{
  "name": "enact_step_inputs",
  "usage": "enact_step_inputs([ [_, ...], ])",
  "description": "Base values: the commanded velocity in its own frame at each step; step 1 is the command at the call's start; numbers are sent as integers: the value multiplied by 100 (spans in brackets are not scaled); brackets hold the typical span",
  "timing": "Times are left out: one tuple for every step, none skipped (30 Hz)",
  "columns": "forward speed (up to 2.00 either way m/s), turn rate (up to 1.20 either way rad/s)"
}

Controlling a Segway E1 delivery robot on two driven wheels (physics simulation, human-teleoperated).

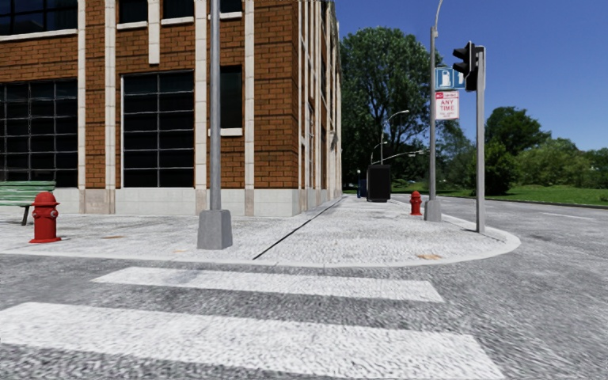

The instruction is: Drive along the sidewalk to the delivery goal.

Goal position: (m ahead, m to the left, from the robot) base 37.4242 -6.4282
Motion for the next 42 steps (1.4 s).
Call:
enact_step_inputs([
  [78, 0],
  [79, 0],
  [79, 0],
  [86, 0],
  [98, 0],
  [103, 0],
  [105, 0],
  [105, 0],
  [105, 0],
  [105, 0],
  [105, 0],
  [105, 0],
  [109, 0],
  [121, 0],
  [127, 0],
  [127, 0],
  [129, 0],
  [129, 0],
  [129, 0],
  [129, 0],
  [123, -19],
  [120, -39],
  [118, -44],
  [118, -44],
  [117, -46],
  [117, -46],
  [117, -46],
  [117, -46],
  [117, -46],
  [117, -46],
  [119, -46],
  [119, -46],
  [125, -46],
  [138, -46],
  [145, -46],
  [147, -46],
  [147, -46],
  [147, -46],
  [148, -46],
  [148, -46],
  [148, -46],
  [148, -46],
])
